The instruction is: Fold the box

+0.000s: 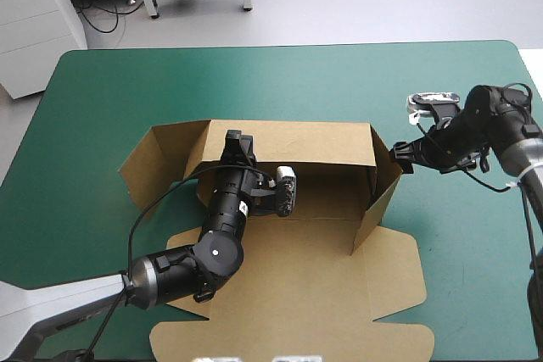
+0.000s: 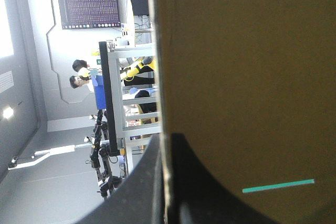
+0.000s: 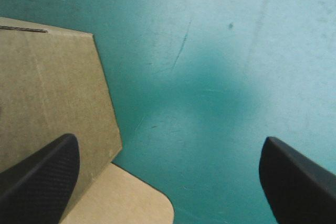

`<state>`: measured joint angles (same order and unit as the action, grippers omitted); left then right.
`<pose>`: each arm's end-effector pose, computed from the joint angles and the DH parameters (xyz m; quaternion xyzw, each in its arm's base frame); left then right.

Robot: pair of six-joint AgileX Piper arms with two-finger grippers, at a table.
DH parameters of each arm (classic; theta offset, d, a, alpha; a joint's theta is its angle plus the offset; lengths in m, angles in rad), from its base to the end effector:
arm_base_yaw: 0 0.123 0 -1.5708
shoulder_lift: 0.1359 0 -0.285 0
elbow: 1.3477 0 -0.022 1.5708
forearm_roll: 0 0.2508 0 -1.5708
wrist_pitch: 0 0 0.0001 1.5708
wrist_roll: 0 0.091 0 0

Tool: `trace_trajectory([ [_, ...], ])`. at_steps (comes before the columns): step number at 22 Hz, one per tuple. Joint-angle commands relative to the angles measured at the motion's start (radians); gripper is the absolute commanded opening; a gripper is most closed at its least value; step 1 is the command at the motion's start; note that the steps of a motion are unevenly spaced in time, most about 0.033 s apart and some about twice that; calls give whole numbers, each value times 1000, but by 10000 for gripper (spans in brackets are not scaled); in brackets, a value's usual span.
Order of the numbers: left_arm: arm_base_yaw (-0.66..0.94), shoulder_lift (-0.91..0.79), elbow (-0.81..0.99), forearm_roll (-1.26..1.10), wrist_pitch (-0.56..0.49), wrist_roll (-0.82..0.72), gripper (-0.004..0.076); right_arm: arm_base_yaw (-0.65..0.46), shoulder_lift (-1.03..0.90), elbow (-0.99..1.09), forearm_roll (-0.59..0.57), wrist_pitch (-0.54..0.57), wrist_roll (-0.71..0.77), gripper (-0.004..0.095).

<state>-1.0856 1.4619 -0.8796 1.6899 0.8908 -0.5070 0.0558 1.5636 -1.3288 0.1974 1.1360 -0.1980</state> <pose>0.1989 -0.2265 0.2883 0.5859 0.5152 0.3916 0.4878 0.3124 0.0337 0.3048 -0.0966 0.9806 0.0840 0.1488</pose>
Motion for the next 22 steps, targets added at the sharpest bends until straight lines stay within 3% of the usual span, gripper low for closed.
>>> trace_trajectory([
  [1,-5,-36,-30,103,38,-5,-32,-6,-100,65,31,-20,-67,845],
  [8,-5,-36,-30,99,40,-9,-32,-29,-175,55,37,-138,-52,842],
  [15,-5,-36,-30,97,38,-9,-32,-29,-189,45,50,-41,-56,836],
  [22,-5,-36,-30,97,38,-9,-32,-29,-223,43,50,-105,-38,829],
])
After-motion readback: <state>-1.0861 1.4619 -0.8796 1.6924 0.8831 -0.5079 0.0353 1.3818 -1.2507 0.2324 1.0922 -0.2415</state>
